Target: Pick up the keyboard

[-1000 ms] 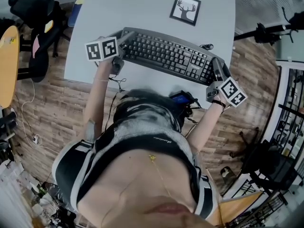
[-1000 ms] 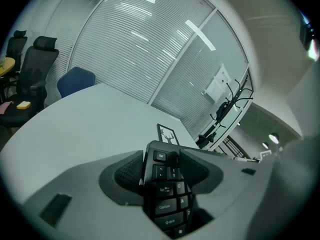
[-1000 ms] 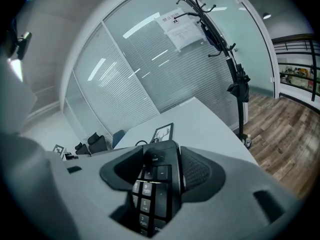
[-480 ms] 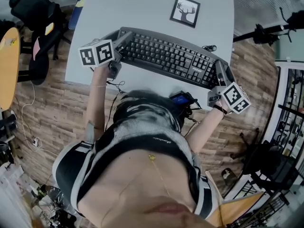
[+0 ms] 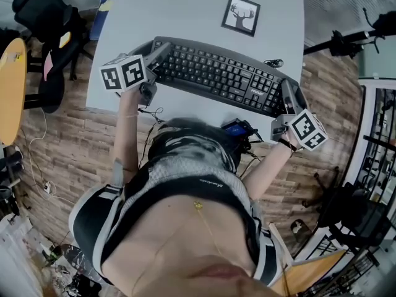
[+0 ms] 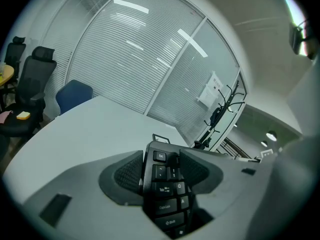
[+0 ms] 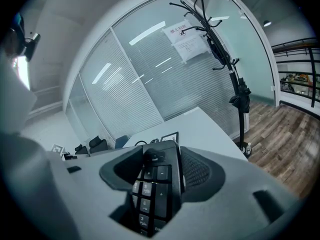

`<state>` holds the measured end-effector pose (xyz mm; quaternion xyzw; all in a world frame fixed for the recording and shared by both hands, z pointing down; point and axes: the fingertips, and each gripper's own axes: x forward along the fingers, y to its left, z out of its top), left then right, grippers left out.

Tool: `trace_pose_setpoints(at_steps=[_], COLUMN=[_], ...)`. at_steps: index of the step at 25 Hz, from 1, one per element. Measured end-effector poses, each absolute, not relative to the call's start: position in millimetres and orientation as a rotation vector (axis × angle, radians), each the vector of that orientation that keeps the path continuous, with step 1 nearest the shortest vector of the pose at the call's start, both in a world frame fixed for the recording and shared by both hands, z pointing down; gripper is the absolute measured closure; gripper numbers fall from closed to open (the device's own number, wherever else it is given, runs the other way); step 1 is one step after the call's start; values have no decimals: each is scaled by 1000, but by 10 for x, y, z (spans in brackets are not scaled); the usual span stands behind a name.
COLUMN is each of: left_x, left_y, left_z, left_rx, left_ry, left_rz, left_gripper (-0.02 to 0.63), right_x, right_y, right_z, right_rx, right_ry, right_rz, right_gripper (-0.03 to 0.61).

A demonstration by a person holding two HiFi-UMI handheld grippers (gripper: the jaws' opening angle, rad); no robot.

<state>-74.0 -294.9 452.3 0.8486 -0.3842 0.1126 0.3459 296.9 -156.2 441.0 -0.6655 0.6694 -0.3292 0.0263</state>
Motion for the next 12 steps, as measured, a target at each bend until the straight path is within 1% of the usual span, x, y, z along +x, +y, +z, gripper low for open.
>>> trace_pose_setpoints(at_steps=[4,12], left_x=[-803,-798], left_y=[-2988,-2940], left_z=[4438,4442], left_rx=[2214,2212], left_ry=[-1058,-1025], left_rz=[309,294], left_gripper=[399,399], right_x=[2967,2937], right_y=[-1563,-1557], right_z=[4404,4385], right_rx=[-2054,-2045], right_ry=[2073,2076], right_rz=[-1018,-1015], right_gripper=[344,344])
